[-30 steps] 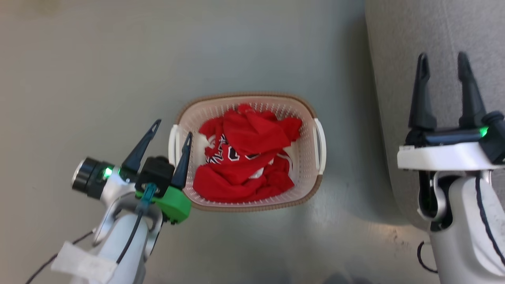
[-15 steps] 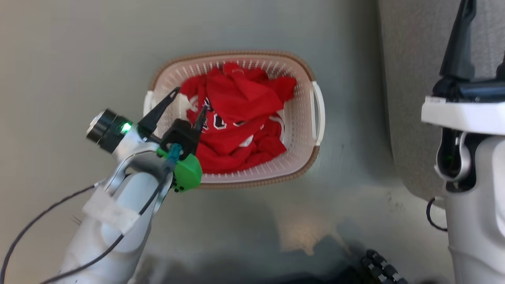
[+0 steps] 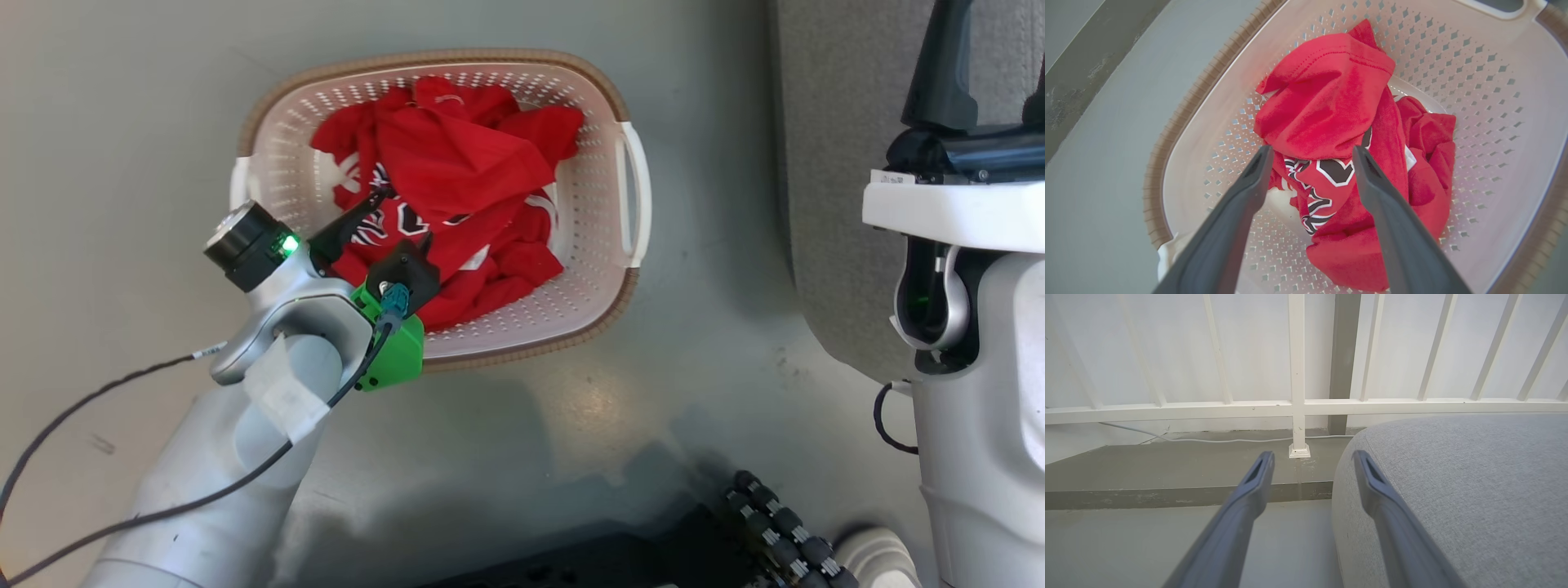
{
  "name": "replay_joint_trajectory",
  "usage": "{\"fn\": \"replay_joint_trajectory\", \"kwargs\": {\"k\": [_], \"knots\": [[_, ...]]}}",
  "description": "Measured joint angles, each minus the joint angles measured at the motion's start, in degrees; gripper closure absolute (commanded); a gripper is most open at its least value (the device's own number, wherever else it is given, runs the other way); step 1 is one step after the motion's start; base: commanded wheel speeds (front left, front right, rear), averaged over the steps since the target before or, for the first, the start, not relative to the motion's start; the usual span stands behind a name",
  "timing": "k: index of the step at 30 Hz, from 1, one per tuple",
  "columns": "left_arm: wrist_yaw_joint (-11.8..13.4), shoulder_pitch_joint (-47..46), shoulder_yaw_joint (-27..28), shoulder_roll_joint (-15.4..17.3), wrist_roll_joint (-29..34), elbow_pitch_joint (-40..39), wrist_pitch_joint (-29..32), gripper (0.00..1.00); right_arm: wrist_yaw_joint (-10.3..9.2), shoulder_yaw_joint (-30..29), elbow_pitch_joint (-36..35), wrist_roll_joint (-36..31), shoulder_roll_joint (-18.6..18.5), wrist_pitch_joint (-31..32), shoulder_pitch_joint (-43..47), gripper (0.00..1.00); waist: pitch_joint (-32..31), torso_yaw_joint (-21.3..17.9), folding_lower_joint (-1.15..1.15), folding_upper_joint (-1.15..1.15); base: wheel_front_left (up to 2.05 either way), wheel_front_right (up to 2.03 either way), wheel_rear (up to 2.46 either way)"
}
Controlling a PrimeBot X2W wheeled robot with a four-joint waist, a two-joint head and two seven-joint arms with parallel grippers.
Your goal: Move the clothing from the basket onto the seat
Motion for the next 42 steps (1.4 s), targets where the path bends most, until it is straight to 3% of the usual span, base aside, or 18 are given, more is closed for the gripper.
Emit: {"fn": "replay_joint_trajectory", "kwargs": {"k": [29,30,31,32,42], "knots": [[-0.5,-12.1,-7.2,2.2,5.9,14.4,2.3,0.0,-0.58,2.8,0.1,3.5,0.4,0.0,-0.8,0.0,6.4,-7.0,0.0,0.0,0.0,0.0,0.0],[-0.5,-12.2,-7.2,2.2,5.9,14.8,2.3,0.39,-0.88,2.8,0.1,3.5,0.4,0.0,-0.8,0.0,6.5,-7.0,0.0,0.0,0.0,0.0,0.0],[-0.5,-12.3,-7.1,2.2,5.8,15.1,2.3,0.64,-0.96,2.8,0.1,3.5,0.4,0.0,-0.8,0.0,6.5,-7.1,0.0,0.0,0.0,0.0,0.0],[-0.5,-12.3,-6.9,2.0,5.8,15.3,2.3,1.0,-0.96,2.8,0.1,3.6,0.4,0.0,-0.8,0.0,6.6,-7.1,0.0,0.0,0.0,0.0,0.0],[-0.5,-12.5,-6.2,-0.4,3.3,16.4,-0.5,1.0,-1.05,2.2,0.7,4.5,0.5,0.0,-1.8,0.0,5.4,-6.4,0.0,0.0,0.0,0.0,0.0]]}}
